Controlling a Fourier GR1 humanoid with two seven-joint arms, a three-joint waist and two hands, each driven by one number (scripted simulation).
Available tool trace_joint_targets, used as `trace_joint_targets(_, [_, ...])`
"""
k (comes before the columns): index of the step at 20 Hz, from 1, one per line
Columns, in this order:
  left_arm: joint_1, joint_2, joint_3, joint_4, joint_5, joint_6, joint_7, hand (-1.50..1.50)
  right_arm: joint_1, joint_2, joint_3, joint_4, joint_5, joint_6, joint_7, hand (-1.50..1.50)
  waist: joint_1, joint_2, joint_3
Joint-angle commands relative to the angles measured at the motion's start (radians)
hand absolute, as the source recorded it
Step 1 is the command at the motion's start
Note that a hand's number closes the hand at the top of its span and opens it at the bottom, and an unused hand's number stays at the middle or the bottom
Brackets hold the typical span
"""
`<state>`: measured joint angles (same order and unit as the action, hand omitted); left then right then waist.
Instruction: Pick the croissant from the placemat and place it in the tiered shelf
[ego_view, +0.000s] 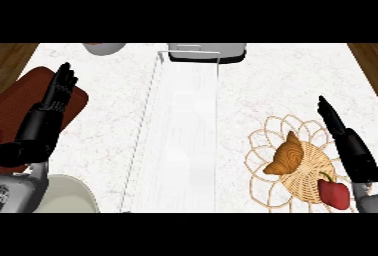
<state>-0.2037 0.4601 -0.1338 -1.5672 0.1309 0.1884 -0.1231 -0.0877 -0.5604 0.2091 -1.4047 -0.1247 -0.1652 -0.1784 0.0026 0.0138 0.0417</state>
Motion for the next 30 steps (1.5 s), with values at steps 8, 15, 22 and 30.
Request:
trace_joint_targets(8, [0.080, -0.113, 0.030, 0.003, 0.066, 0.107, 0.180, 0.00, -0.171, 0.151, -0.163, 0.086, 0.054, -0.421, 0.350, -1.50, -0.002, -0.017, -0.044])
trace_joint_targets(15, [0.151, -0.150, 0.025, -0.032, 0.036, 0.125, 0.155, 0.00, -0.078, 0.106, -0.086, -0.251, -0.005, -0.217, 0.402, -1.50, -0.010, -0.019, -0.043])
trace_joint_targets(22, [0.093, -0.132, 0.016, -0.090, 0.019, 0.169, 0.279, 0.00, -0.143, -0.166, 0.073, -0.423, 0.066, 0.009, 0.824, -1.50, -0.012, -0.025, -0.047])
trace_joint_targets(30, [0.080, -0.121, 0.017, -0.083, 0.033, 0.123, 0.264, 0.00, -0.372, -0.288, 0.297, -0.406, 0.229, 0.251, 1.238, -1.50, 0.038, -0.014, -0.048])
